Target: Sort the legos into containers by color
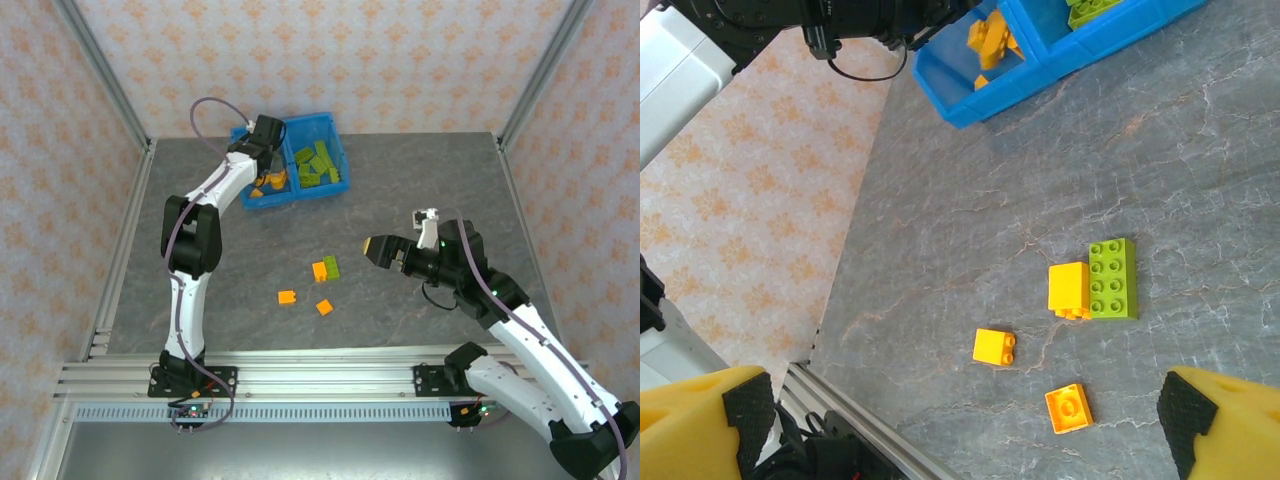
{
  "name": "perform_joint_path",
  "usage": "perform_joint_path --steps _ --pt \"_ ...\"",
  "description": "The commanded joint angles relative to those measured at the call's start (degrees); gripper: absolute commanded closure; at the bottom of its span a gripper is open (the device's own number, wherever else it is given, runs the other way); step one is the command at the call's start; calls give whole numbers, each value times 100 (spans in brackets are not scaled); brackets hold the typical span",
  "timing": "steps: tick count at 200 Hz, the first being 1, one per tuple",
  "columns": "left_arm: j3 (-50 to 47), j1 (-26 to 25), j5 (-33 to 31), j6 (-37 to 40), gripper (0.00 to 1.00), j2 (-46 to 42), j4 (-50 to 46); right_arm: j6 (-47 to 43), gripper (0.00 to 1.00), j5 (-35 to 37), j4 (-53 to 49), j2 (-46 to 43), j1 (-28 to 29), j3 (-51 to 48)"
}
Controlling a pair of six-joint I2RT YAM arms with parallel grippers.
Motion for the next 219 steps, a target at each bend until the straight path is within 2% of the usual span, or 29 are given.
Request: perform_joint_path --steps 1,32,69,103,129,142,160,190,219 --pt "-10 -28 119 -95 43 -405 -137 89 1 151 56 -35 45 -54" --pt "-679 -37 448 -328 44 -1263 83 66 1 205 106 116 53 -40" --pt "-2850 -274 1045 -1034 45 -3392 526 59 1 263 309 377 56 -46" --pt "-4763 -1323 764 -1512 45 -5171 29 -137 1 26 556 637 61 -136" --pt "-5850 -2133 528 -2115 45 -5969 -523 -395 1 -350 590 896 74 -170" --pt "-6260 -2372 599 -2353 44 -6162 -642 -450 1 -407 574 1019 79 -135" --pt "-6654 -2453 1027 -2451 38 -6165 -460 -456 1 -390 606 1160 85 -115" --pt "-6504 -2479 1524 -2299 18 -5431 -202 -343 1 -369 704 1291 98 -133" --pt "-6347 -2642 1558 -2392 14 -4816 157 -315 1 -291 576 1296 110 -124"
